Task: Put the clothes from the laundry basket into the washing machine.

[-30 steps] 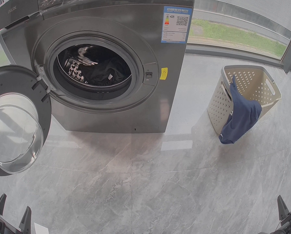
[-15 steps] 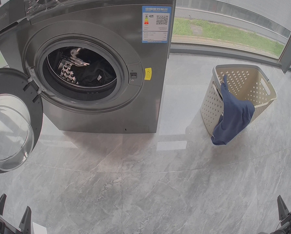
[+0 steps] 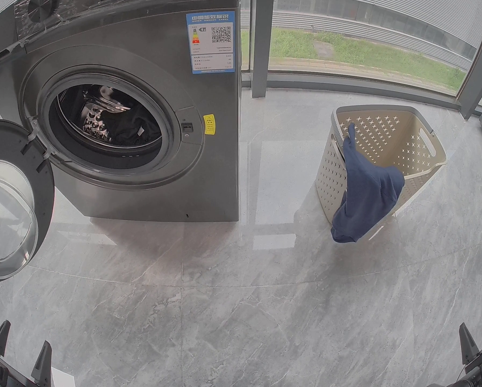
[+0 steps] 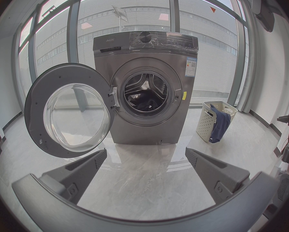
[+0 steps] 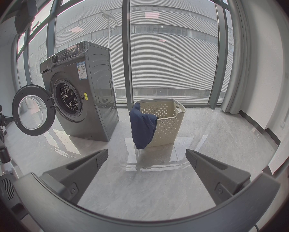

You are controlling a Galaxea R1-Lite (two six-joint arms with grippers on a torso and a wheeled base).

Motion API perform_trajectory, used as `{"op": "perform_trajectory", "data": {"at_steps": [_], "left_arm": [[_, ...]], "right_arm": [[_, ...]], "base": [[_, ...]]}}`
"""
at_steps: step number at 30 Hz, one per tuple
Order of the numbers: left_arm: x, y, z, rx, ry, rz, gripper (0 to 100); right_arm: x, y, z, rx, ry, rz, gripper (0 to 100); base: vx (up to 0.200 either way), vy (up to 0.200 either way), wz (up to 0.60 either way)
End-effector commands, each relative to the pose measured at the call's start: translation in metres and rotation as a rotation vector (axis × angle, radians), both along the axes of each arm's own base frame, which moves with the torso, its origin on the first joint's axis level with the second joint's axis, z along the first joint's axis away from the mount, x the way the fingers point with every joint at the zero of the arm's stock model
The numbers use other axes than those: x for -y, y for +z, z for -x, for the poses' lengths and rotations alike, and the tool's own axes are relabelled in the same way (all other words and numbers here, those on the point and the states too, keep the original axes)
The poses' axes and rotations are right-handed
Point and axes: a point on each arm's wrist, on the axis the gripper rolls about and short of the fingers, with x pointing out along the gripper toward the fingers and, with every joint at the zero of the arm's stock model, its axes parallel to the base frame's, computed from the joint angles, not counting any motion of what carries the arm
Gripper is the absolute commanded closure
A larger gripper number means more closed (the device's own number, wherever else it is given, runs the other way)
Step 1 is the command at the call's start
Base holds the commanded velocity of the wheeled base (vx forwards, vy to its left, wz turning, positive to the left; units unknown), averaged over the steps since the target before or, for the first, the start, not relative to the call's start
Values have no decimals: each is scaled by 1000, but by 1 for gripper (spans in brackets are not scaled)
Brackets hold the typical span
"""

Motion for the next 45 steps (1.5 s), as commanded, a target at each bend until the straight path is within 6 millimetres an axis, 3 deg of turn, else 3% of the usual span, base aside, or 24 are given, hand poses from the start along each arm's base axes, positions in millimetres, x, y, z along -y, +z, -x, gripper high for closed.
{"op": "perform_trajectory", "data": {"at_steps": [1,9,15,26,33,45], "left_arm": [[0,-5,0,-2,4,5,0],[0,-5,0,-2,2,-1,0],[0,-5,0,0,-3,-1,0],[0,-5,0,-2,-9,-4,0],[0,-5,0,-2,-9,-4,0],[0,-5,0,-2,-9,-5,0]], "right_arm": [[0,-5,-1,-12,0,0,0],[0,-5,-1,-12,0,0,0],[0,-5,-1,-12,0,0,0],[0,-5,-1,-13,0,3,0],[0,-5,-1,-13,0,0,0],[0,-5,-1,-13,0,0,0]], "base": [[0,-200,0],[0,-200,0],[0,0,0],[164,0,0],[0,0,-514],[0,-200,0]]}}
